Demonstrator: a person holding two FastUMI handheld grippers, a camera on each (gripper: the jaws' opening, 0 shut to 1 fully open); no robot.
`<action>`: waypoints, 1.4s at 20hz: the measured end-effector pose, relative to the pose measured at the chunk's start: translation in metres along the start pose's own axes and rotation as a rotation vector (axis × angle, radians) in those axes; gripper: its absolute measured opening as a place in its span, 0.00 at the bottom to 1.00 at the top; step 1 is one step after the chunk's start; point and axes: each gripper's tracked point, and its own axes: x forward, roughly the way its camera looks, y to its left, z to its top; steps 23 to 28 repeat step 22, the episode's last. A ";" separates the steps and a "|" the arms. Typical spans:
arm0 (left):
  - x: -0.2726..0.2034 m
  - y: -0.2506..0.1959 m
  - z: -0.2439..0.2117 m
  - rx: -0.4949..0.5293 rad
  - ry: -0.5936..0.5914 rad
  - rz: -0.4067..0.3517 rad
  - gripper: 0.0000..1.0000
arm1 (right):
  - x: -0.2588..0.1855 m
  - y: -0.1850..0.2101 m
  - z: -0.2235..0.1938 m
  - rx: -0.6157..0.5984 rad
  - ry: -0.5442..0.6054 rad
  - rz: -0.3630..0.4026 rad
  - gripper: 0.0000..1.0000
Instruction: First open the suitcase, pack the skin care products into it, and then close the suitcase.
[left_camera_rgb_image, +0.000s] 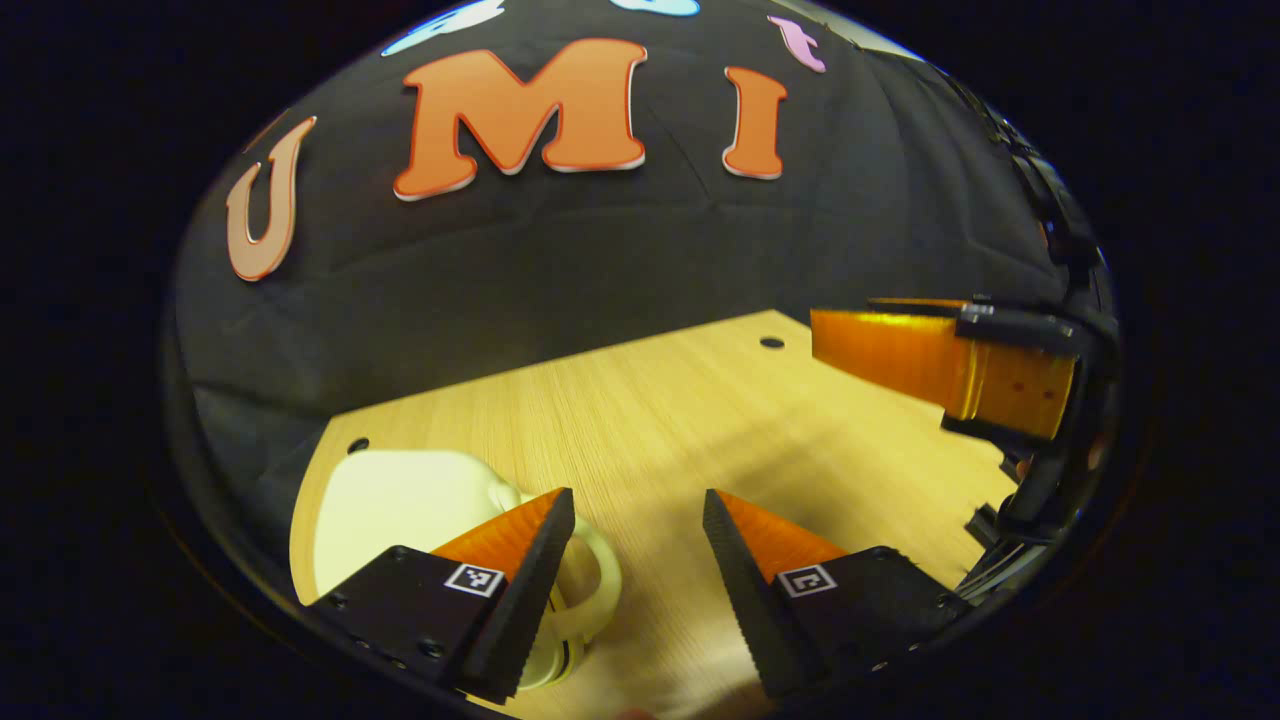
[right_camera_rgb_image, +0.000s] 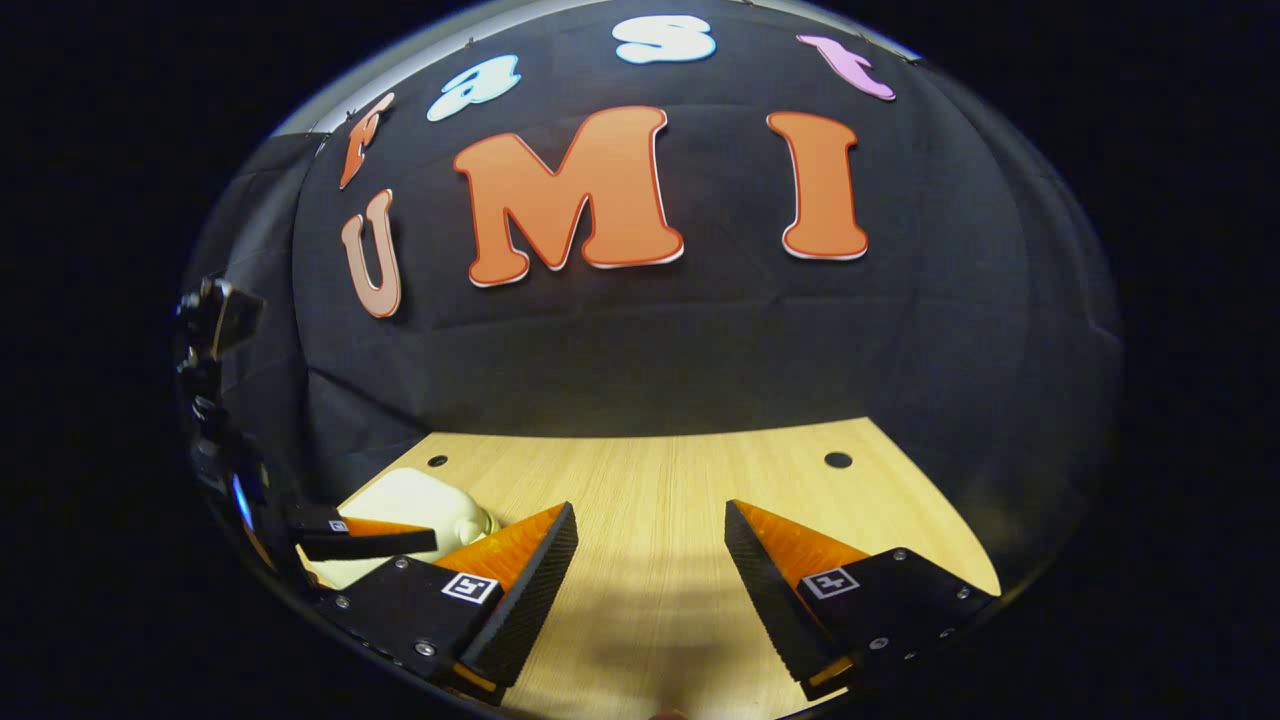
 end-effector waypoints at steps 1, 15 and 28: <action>-0.002 0.006 0.006 -0.005 -0.044 0.018 0.87 | -0.001 -0.001 0.008 -0.009 -0.028 -0.006 0.95; -0.032 0.029 0.080 -0.046 -0.471 0.285 0.98 | -0.025 0.066 0.075 -0.131 -0.257 0.103 0.95; -0.029 0.046 0.081 -0.088 -0.447 0.345 0.98 | -0.031 0.085 0.071 -0.160 -0.260 0.148 0.95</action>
